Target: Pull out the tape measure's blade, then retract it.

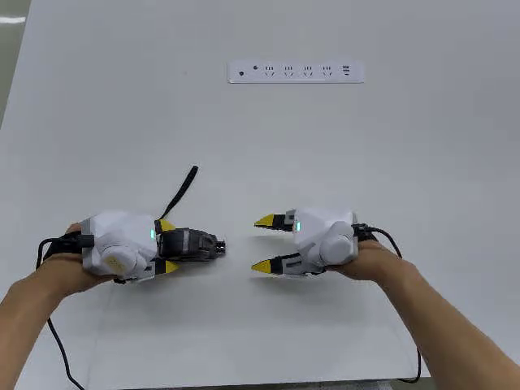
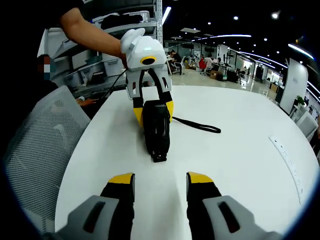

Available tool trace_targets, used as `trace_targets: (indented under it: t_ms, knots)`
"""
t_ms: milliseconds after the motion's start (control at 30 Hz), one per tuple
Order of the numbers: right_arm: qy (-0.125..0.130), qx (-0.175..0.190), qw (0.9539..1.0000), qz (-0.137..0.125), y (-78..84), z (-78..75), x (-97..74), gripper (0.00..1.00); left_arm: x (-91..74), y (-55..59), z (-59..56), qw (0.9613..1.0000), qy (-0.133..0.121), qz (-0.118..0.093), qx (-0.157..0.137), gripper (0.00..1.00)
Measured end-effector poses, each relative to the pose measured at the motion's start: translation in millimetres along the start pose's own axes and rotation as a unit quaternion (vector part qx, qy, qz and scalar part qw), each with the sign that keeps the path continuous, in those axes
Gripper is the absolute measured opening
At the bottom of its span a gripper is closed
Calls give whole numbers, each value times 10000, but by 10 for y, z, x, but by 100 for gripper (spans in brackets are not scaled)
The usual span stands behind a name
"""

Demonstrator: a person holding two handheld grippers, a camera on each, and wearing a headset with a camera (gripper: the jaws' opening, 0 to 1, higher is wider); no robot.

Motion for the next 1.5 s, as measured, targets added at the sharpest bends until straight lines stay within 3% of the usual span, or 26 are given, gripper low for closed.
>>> trace_targets:
  t_ms: [200, 767, 1000, 1233, 1267, 1500]
  knots:
    - [-76, 33, 10000, -51, -73, -15, 131, 36, 12, 2, -1, 9999, 121, 24, -56, 32]
    - [-304, 18, 9995, -123, -228, 10, 439, 27, 16, -1, -15, 9998, 128, -18, -126, 30]
    - [-359, -149, 9992, -53, -230, 33, 587, 21, 17, 6, -16, 9998, 159, -31, -110, 30]
    - [-407, -276, 9988, 64, -177, 62, 663, 15, 23, 18, -19, 9998, 176, -40, -89, 30]
    - [-423, -327, 9986, -43, -207, 69, 666, 15, 23, 19, -20, 9998, 177, -41, -87, 30]
    - [-362, -241, 9990, -87, -179, 72, 647, 13, 24, 22, -21, 9996, 195, -90, -185, 30]
Point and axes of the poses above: the centre of the closed fingertips' face, and the gripper's own axes: x roughly forward along the fingers, z roughly to its left, y roughly out of its underside, the point moved 3 cm from there along -x, roughly backward along the fingers, and after that the axes turned 12 degrees about z, right-handed, at the moved point
